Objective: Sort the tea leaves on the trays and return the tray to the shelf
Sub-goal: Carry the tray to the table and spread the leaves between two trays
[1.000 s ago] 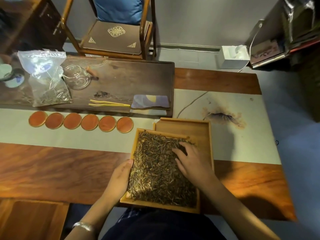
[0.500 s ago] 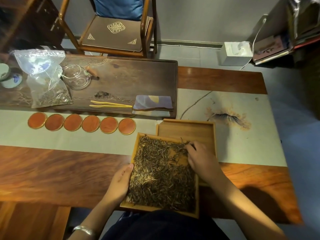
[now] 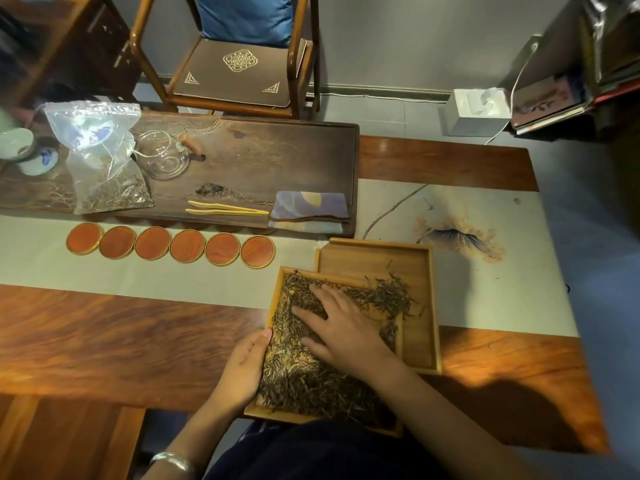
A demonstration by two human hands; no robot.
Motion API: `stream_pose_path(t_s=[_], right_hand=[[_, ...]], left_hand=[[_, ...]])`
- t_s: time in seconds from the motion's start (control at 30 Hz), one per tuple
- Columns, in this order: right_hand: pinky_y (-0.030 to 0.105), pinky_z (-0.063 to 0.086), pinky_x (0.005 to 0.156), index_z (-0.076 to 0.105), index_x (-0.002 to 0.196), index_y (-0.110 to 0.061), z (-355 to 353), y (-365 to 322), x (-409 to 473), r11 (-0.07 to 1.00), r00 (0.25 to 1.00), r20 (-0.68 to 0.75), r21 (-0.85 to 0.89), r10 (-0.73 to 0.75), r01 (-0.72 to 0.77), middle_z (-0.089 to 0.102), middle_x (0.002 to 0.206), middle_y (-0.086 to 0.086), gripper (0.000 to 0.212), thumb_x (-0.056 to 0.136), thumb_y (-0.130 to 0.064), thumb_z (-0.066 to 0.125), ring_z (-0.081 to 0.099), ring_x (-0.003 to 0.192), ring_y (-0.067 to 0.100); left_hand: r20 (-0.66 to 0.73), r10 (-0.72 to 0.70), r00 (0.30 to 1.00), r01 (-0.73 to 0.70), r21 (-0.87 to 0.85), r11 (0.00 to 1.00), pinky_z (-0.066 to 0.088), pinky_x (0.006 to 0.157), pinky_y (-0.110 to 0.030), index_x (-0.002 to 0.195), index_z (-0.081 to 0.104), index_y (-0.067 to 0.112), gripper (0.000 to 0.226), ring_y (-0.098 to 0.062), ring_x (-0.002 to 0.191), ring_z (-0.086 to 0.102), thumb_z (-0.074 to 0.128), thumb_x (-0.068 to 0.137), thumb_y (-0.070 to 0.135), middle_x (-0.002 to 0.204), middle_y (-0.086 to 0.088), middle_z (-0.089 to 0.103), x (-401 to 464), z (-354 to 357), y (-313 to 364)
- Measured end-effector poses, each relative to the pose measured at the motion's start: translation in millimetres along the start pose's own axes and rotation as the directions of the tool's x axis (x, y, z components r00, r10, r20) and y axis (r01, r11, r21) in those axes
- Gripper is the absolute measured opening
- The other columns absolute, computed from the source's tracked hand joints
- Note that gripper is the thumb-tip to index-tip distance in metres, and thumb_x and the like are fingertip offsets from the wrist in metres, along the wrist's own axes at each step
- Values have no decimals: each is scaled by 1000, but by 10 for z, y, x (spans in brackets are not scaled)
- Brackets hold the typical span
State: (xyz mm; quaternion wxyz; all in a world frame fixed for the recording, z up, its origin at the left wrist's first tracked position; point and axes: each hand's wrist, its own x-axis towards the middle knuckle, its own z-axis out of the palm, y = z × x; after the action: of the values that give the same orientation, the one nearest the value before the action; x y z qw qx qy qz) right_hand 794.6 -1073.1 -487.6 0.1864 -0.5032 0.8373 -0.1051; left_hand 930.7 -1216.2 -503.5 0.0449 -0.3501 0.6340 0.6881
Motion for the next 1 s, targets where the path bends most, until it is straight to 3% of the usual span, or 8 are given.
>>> stream_pose_path(t_s=[0.13, 0.23, 0.4, 0.67, 1.0], right_hand=[[41, 7, 116, 33, 145, -28, 37, 80, -71, 1000, 1000, -14, -8, 14, -14, 22, 156, 13, 50, 97, -42, 42, 15, 144, 30], [43, 25, 113, 45, 139, -22, 1, 207, -164, 1000, 999, -34, -21, 12, -13, 37, 147, 15, 46, 96, -37, 48, 31, 138, 31], [37, 48, 93, 57, 125, -17, -55, 359, -256, 999, 993, -107, -7, 41, -42, 54, 127, 10, 36, 91, -31, 58, 52, 118, 25], [31, 49, 88, 56, 126, -18, -98, 513, -311, 993, 983, -146, 49, 115, -108, 54, 119, 4, 34, 93, -25, 55, 52, 110, 20], [29, 49, 82, 60, 118, -15, -127, 704, -424, 972, 962, -151, 90, 228, -216, 53, 114, 4, 26, 93, -21, 54, 51, 107, 19]], left_hand=[[-7, 9, 1000, -9, -8, 1000, 50, 72, -11, 98, 73, 23, 38, -12, 92, 70, 36, 102, 26, 102, 0, 75, -36, 13, 12], [-24, 14, 1000, -14, 7, 1000, 48, 72, -8, 97, 73, 23, 38, -9, 92, 70, 35, 102, 24, 101, 3, 75, -49, 2, 0], [-16, 15, 1000, -15, 11, 1000, 48, 73, -7, 98, 72, 21, 38, -9, 92, 70, 34, 103, 22, 100, 3, 75, -52, 9, 0], [0, 20, 1000, -20, 15, 1000, 48, 76, -8, 104, 71, 22, 37, -9, 97, 69, 34, 103, 24, 105, 3, 74, -45, 2, 2], [4, 12, 1000, -11, -33, 999, 50, 73, -11, 98, 74, 23, 41, -13, 94, 70, 34, 103, 23, 102, -2, 75, -57, 20, 10]])
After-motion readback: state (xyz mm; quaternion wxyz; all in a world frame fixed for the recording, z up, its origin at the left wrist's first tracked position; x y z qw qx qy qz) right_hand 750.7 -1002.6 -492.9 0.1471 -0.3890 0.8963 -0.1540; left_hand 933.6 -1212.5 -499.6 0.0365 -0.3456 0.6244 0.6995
